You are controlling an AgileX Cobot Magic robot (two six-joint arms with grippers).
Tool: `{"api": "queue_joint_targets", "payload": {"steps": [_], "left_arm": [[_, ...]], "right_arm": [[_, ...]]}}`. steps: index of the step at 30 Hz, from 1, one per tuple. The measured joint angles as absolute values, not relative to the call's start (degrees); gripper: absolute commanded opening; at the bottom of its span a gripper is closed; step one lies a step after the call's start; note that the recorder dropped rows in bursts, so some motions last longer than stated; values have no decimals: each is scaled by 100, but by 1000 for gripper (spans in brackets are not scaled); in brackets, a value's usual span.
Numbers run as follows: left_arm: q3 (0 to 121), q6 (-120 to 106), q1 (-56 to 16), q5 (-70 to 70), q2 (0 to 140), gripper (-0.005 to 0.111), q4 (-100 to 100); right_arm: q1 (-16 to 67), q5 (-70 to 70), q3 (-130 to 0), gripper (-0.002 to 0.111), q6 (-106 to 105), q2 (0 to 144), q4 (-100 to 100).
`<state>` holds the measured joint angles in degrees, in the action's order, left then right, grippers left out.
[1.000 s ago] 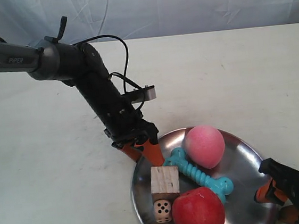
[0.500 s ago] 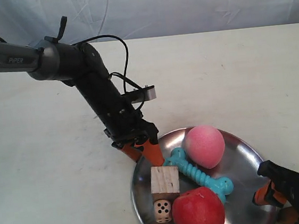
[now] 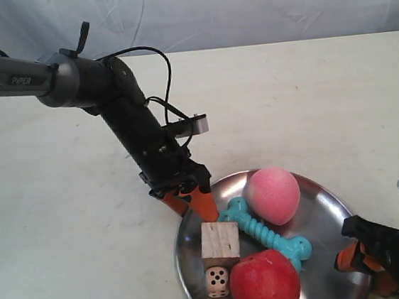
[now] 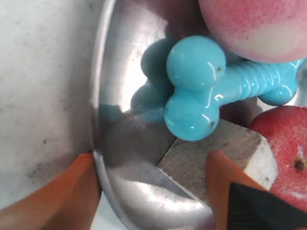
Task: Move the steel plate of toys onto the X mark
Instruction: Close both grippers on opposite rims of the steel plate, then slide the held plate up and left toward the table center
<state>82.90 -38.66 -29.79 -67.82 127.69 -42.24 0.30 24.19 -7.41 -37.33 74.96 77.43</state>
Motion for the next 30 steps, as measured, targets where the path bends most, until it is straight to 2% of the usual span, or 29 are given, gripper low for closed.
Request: {"api": "queue_joint_targets", "payload": {"steps": [11, 13, 15, 17, 21, 25, 30], "left_arm": [[8290, -3926, -2979, -6799, 12805, 61, -4361], [8290, -3926, -2979, -6799, 12805, 61, -4361], [8290, -3926, -2979, -6799, 12809, 59, -4361], [8290, -3926, -2979, -6809, 12809, 50, -4361], [8280, -3926, -2979, -6741, 12818, 22, -4226], [8280, -3926, -2969, -6612, 12843, 0, -4070], [8280, -3805, -2930, -6599, 12876, 0, -4113]], "right_arm": [[30, 2543, -741, 53, -4148, 7716, 8049], [26, 2579, -751, 46, -4219, 7836, 8095], [26, 2576, -752, 30, -4302, 7944, 8107], [26, 2506, -752, 18, -4326, 8019, 8119], [26, 2395, -727, 1, -4338, 8059, 8139], [26, 2397, -705, -1, -4381, 8071, 8233], [26, 2408, -691, -1, -4394, 8071, 8329]]}}
